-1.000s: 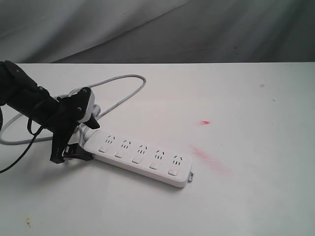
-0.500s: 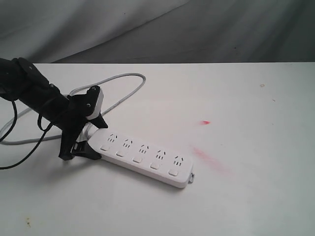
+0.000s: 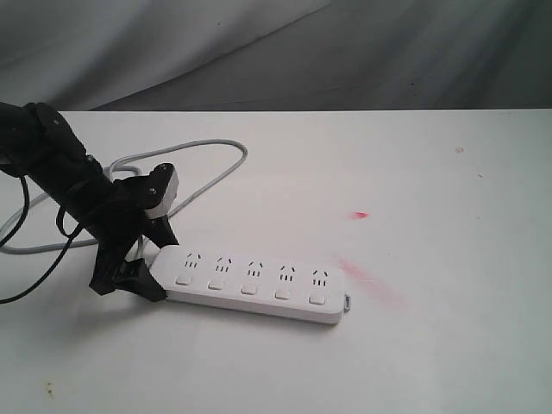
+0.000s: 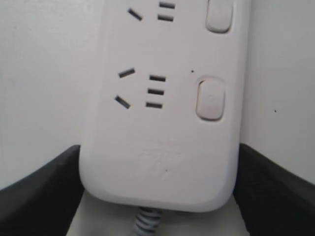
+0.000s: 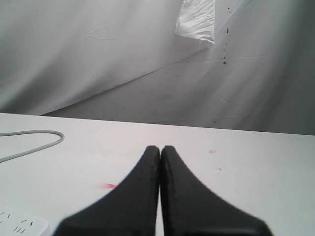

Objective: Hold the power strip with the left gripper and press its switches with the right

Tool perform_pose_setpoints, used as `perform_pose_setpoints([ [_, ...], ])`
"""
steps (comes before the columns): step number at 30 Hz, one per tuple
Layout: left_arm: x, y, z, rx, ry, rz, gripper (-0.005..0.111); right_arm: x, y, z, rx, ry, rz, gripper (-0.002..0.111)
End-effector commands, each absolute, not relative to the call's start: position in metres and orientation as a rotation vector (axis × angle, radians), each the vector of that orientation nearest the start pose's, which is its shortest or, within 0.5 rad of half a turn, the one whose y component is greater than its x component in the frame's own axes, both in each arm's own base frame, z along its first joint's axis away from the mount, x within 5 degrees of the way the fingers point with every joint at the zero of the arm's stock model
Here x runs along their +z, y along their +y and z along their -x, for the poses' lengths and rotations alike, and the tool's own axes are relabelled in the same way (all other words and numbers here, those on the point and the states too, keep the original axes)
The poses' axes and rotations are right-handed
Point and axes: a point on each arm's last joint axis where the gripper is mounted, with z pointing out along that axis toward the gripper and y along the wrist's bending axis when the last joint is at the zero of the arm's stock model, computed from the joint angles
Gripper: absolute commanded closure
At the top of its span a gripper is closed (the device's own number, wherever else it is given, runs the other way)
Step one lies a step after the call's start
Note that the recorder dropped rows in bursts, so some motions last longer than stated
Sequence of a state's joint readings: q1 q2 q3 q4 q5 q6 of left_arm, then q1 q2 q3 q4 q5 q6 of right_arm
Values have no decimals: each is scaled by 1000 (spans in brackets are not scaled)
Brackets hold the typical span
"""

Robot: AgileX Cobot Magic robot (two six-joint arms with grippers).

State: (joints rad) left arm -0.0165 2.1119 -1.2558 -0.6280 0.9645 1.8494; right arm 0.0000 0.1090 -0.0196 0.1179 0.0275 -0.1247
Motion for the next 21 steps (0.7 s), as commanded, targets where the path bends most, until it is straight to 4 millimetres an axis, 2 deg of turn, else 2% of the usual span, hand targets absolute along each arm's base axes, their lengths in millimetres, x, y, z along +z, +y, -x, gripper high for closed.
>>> perform_pose_setpoints([
  [1,109,-53,-366,-629,2093,-1867,44,212,0,-65,-20,1589,13,108],
  [5,109,-53,-366,-636,2092,-1863,53,212,0,-65,-22,1589,15,108],
  [21,109,-53,-366,-635,2090,-1866,54,212,0,-65,-20,1589,13,108],
])
